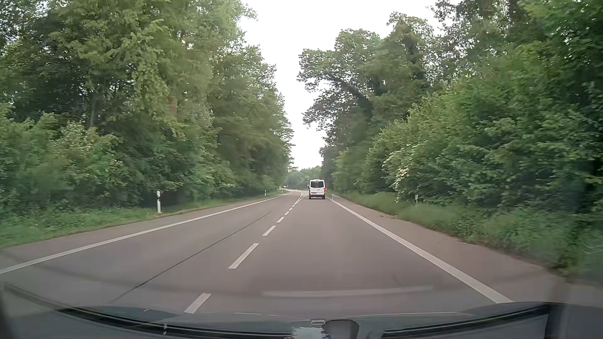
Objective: Follow the waypoints while adhering to traffic rules and regulations
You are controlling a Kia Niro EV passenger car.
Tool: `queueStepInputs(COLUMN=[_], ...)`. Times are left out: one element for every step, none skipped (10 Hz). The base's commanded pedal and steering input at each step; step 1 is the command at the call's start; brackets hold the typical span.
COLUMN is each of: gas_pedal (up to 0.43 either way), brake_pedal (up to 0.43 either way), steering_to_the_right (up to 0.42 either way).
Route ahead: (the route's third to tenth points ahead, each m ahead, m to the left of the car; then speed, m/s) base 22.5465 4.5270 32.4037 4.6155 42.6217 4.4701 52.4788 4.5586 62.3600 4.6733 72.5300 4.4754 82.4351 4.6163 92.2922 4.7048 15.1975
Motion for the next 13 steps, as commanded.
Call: queueStepInputs(gas_pedal=[0.067, 0.067, 0.067, 0.067, 0.067, 0.067, 0.067, 0.067, 0.067, 0.067, 0.067, 0.067, 0.067], brake_pedal=[0.0, 0.0, 0.0, 0.0, 0.0, 0.0, 0.0, 0.0, 0.0, 0.0, 0.0, 0.0, 0.0], steering_to_the_right=[0.002, 0.002, 0.002, 0.002, 0.002, 0.002, 0.002, 0.002, 0.002, 0.002, 0.002, 0.002, 0.002])
